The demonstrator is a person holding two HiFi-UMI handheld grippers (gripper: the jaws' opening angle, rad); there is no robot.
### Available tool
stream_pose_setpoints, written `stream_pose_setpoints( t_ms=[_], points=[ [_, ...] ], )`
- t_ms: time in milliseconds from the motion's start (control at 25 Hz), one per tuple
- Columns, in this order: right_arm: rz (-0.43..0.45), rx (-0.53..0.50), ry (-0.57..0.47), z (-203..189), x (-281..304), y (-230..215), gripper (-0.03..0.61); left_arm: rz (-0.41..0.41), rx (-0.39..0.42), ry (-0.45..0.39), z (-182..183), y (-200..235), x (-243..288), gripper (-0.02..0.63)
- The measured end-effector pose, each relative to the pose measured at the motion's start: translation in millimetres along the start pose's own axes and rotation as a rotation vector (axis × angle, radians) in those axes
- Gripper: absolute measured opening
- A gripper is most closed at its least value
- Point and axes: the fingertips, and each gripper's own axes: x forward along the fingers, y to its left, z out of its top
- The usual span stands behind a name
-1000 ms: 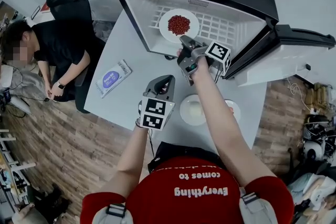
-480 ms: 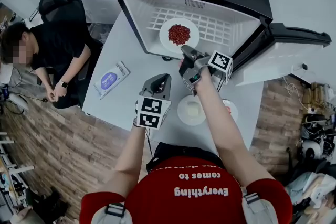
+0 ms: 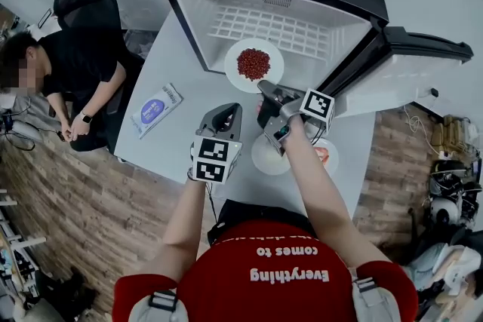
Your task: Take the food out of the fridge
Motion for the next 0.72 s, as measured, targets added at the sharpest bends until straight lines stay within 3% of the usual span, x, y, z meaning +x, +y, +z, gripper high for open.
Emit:
stream_pose_setpoints(
  t_ms=[440,720],
  points=[
    [0.017,-0.065,0.091,-27.8,-31.4,-1.5,0.023,-0.018,-0.023,-0.008,-3.4,-6.0,-9.6,0.005],
    [0.008,-0.082,0.095,-40.9,-62.7,-7.8,0.023,-0.036,-0.05,0.012,-16.4,-12.0,-19.8,0.005]
  ],
)
